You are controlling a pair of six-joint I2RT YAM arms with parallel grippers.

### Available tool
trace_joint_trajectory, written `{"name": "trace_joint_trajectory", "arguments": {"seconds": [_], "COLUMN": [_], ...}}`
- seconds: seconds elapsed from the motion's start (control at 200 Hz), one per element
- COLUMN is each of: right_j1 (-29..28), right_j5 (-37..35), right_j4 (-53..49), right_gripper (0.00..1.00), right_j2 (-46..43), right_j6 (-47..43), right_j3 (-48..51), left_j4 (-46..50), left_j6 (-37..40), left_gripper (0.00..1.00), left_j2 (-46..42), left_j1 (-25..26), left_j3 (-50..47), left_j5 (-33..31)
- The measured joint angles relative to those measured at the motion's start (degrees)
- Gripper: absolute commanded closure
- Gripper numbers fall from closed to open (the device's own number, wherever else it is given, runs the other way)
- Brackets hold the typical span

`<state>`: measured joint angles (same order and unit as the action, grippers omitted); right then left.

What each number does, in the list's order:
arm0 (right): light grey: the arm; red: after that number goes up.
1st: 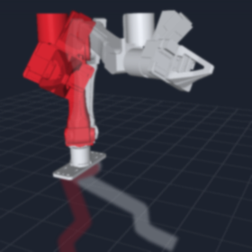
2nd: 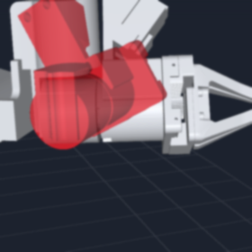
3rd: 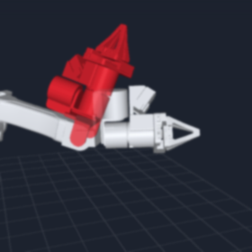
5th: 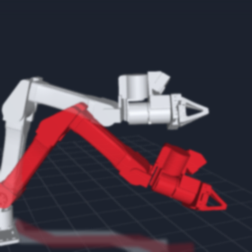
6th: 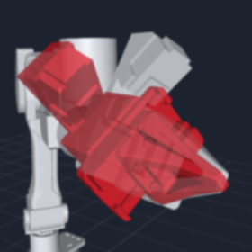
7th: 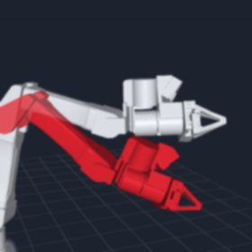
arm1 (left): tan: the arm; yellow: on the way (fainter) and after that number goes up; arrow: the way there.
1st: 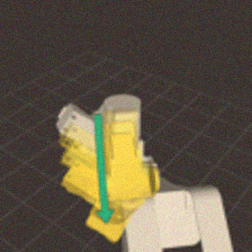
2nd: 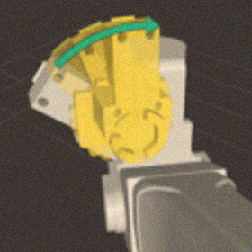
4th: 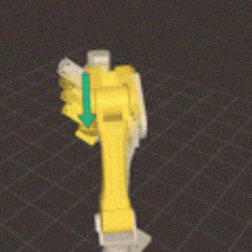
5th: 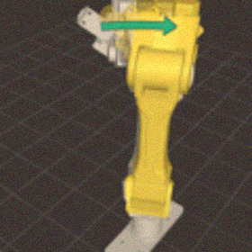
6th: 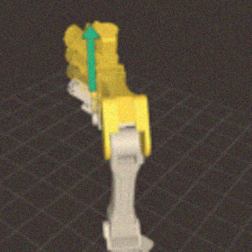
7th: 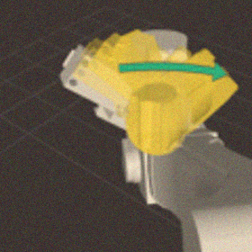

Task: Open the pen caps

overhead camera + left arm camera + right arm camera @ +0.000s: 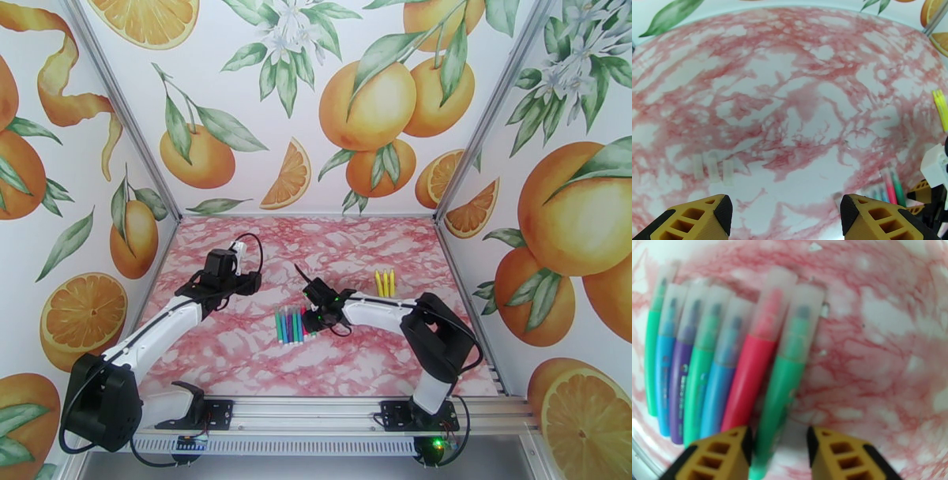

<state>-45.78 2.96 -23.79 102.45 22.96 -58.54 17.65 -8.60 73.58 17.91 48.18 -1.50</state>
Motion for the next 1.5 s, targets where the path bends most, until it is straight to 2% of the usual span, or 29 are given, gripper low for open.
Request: {"name": "trace_joint_trajectory", "arguments": {"seconds": [0.495,0.651,0.781,0.896,1.221,1.501], "right_j1": [-1.6,-2.6,-3.0,-3.0,-3.1,0.0], "right_j5": [-7.0,-9.2,-9.7,-9.6,-10.6,-9.9], "right_j4": [-5.0,-6.8,-7.4,-7.5,-7.2,-2.1], "right_gripper": [0.64,0.70,0.72,0.78,0.80,0.82], "right_j2": [2.9,4.1,4.5,4.6,4.7,-0.8], "right_j6": [0.2,0.4,1.1,1.7,2.7,2.1], "right_j3": [-4.3,-6.1,-6.6,-6.7,-6.9,-1.6], "left_j4": [-0.4,-0.7,-0.8,-0.8,-0.9,-1.0], "left_j6": [0.0,0.0,0.1,0.1,0.0,-0.5], "left_gripper": [0.24,0.24,0.24,0.24,0.24,0.23], "left_j2": [-1.1,-1.3,-1.3,-1.3,-1.3,-1.2], "left_j1": [0.0,0.0,0.0,0.0,0.0,0.0], "left_j3": [-1.0,-1.3,-1.7,-1.9,-2.0,-1.8], "left_j5": [0.0,-0.1,0.0,0.0,0.7,4.7]}}
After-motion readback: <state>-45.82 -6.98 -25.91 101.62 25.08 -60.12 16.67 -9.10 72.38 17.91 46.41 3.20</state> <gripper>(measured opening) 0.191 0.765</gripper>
